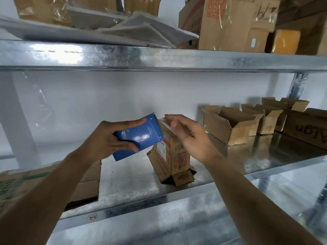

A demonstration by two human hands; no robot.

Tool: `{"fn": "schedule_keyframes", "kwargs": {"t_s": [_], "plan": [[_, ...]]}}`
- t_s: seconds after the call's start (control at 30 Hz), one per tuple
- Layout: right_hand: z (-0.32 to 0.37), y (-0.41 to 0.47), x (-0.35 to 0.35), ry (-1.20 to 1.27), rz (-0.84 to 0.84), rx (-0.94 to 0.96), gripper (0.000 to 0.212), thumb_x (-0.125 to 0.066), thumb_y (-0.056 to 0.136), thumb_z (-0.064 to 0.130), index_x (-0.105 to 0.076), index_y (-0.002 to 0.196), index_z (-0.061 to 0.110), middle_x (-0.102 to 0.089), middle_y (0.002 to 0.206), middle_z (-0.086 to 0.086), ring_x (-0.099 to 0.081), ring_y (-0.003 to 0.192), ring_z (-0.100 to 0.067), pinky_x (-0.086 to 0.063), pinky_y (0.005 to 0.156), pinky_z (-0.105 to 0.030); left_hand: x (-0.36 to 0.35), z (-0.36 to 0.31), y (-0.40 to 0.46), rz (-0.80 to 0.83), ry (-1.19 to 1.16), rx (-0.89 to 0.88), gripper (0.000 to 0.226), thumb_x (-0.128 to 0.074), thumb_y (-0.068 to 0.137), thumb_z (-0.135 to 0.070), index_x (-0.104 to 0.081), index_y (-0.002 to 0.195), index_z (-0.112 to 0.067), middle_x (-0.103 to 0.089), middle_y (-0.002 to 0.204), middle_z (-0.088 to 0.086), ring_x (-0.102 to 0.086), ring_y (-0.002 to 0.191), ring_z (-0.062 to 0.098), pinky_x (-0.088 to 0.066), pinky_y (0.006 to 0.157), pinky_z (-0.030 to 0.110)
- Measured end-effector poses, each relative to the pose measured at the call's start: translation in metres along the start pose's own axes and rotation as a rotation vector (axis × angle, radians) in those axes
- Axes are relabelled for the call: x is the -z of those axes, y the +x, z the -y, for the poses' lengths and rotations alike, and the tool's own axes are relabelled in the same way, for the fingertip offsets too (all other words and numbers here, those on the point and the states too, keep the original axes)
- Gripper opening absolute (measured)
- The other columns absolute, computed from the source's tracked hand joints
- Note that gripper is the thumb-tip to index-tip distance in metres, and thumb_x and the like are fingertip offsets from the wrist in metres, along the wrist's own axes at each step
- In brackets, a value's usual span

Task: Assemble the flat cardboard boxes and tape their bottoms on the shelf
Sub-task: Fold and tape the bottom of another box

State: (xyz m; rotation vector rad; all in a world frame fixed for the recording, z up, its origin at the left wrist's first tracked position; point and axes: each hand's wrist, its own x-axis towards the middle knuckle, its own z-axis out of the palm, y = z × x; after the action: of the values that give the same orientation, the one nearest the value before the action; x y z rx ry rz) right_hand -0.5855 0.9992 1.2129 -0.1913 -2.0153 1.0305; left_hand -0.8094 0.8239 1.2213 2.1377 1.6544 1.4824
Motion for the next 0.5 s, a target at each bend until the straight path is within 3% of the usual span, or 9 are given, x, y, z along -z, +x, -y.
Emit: {"fn": "schedule_keyframes", "kwargs": {"t_s": [0.13, 0.23, 0.33, 0.43, 0.5], "plan": [[0.015, 0.011, -0.005, 0.184, 0.105, -0.028, 0.028, -0.051, 0.110, 0.016, -0.068, 0.130, 0.027, -0.074, 0.123, 0.004, -0.069, 0.118, -0.017, -0.053, 0.107, -0.045, -0.002, -0.011, 0.007, -0.031, 0.012, -0.015, 0.075, -0.088, 0.067, -0.016, -0.066, 0.133, -0.044, -0.066, 0.136, -0.019, -0.060, 0.126, 0.002, -0.051, 0.099, 0.020], [0.017, 0.015, -0.002, 0.263, 0.116, -0.074, 0.024, -0.051, 0.109, 0.015, -0.069, 0.123, 0.021, -0.077, 0.110, 0.007, -0.074, 0.104, -0.012, -0.061, 0.088, -0.031, -0.002, -0.019, 0.012, -0.024, 0.004, -0.029, 0.076, -0.086, 0.068, -0.017, -0.063, 0.131, -0.053, -0.065, 0.137, -0.021, -0.060, 0.127, 0.002, -0.050, 0.100, 0.018], [0.015, 0.019, 0.003, 0.278, 0.122, -0.111, 0.022, -0.057, 0.105, 0.009, -0.071, 0.121, 0.017, -0.078, 0.109, 0.005, -0.074, 0.100, -0.012, -0.061, 0.081, -0.027, -0.003, -0.024, 0.014, -0.018, 0.003, -0.044, 0.077, -0.086, 0.068, -0.014, -0.063, 0.132, -0.051, -0.064, 0.137, -0.023, -0.059, 0.127, -0.001, -0.048, 0.099, 0.015], [0.013, 0.021, 0.005, 0.248, 0.180, -0.166, 0.023, -0.057, 0.106, 0.010, -0.072, 0.121, 0.019, -0.076, 0.113, -0.010, -0.072, 0.097, -0.020, -0.061, 0.086, -0.035, -0.004, -0.026, 0.016, -0.007, -0.004, -0.044, 0.076, -0.086, 0.068, -0.013, -0.063, 0.132, -0.046, -0.064, 0.137, -0.023, -0.060, 0.126, -0.001, -0.049, 0.097, 0.014], [0.012, 0.021, 0.005, 0.236, 0.233, -0.235, 0.023, -0.052, 0.109, 0.015, -0.073, 0.116, 0.022, -0.071, 0.104, -0.022, -0.068, 0.086, -0.021, -0.057, 0.079, -0.035, -0.006, -0.028, 0.018, -0.009, -0.008, -0.038, 0.077, -0.086, 0.067, -0.012, -0.064, 0.130, -0.049, -0.065, 0.134, -0.025, -0.061, 0.121, -0.004, -0.050, 0.092, 0.012]]}}
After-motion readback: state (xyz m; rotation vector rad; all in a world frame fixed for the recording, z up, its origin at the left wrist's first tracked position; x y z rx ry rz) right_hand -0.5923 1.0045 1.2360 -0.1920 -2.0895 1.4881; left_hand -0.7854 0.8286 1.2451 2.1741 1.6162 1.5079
